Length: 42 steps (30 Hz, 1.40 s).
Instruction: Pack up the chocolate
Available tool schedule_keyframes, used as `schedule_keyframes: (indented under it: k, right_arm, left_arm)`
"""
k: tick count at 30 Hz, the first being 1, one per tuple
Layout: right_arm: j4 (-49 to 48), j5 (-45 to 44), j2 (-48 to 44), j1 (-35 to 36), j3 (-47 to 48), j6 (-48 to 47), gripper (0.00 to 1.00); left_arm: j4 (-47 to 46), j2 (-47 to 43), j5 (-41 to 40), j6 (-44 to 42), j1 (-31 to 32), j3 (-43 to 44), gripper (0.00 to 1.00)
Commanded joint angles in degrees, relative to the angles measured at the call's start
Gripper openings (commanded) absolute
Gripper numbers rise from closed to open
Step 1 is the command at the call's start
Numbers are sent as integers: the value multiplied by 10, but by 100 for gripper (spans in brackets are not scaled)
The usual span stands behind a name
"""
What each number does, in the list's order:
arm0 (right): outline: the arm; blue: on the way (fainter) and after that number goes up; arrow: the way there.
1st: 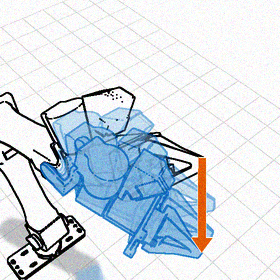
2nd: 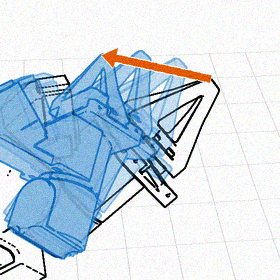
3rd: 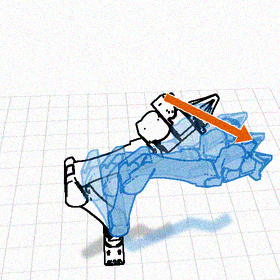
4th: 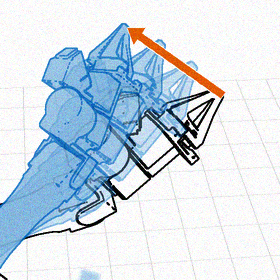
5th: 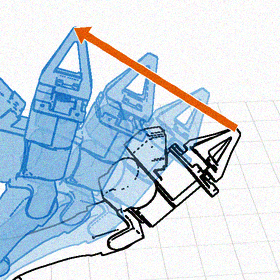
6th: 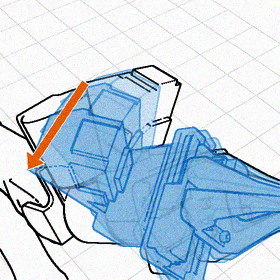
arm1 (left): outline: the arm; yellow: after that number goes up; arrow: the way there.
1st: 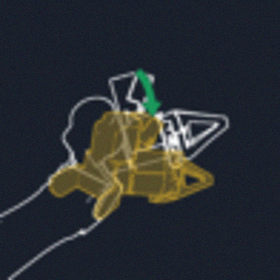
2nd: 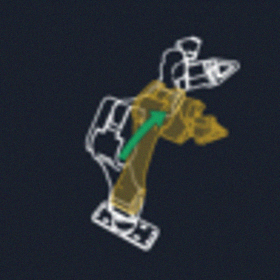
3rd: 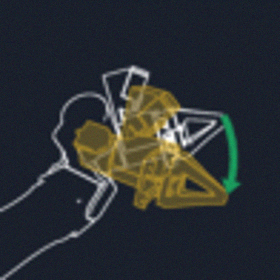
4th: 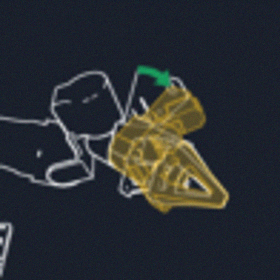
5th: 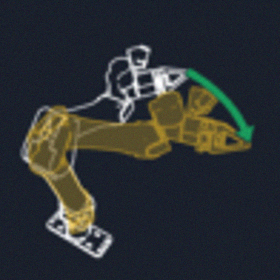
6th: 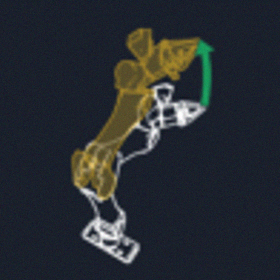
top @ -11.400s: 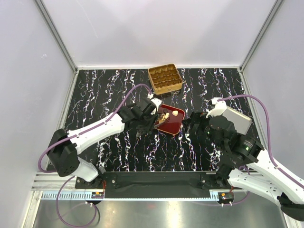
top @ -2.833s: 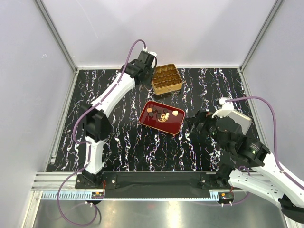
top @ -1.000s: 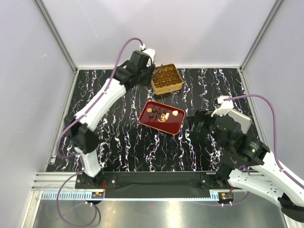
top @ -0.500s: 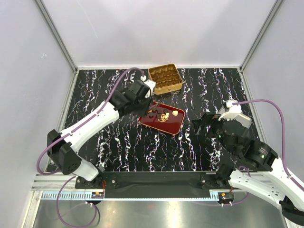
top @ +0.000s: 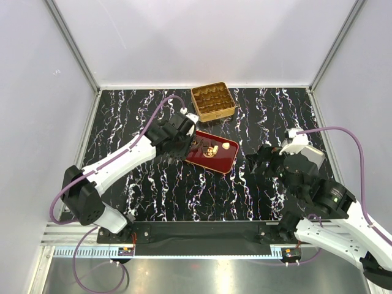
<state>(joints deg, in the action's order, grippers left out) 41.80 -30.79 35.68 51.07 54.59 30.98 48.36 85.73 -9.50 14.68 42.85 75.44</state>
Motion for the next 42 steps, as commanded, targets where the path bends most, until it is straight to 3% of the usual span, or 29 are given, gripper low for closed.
schedule_keyframes:
  k: [1,29,42]
  right_arm:
    - [-19,-9,5,5,7,4,100]
    - [-18,-11,-4,4,1,6,100]
    - [-22,-11,-6,5,6,5,100]
  left_arm:
    - [-19,-14,-22,5,1,-1,41]
    - [-51,24,-13,16,2,-42,41]
    - [35,-8,-15,24,2,67,36]
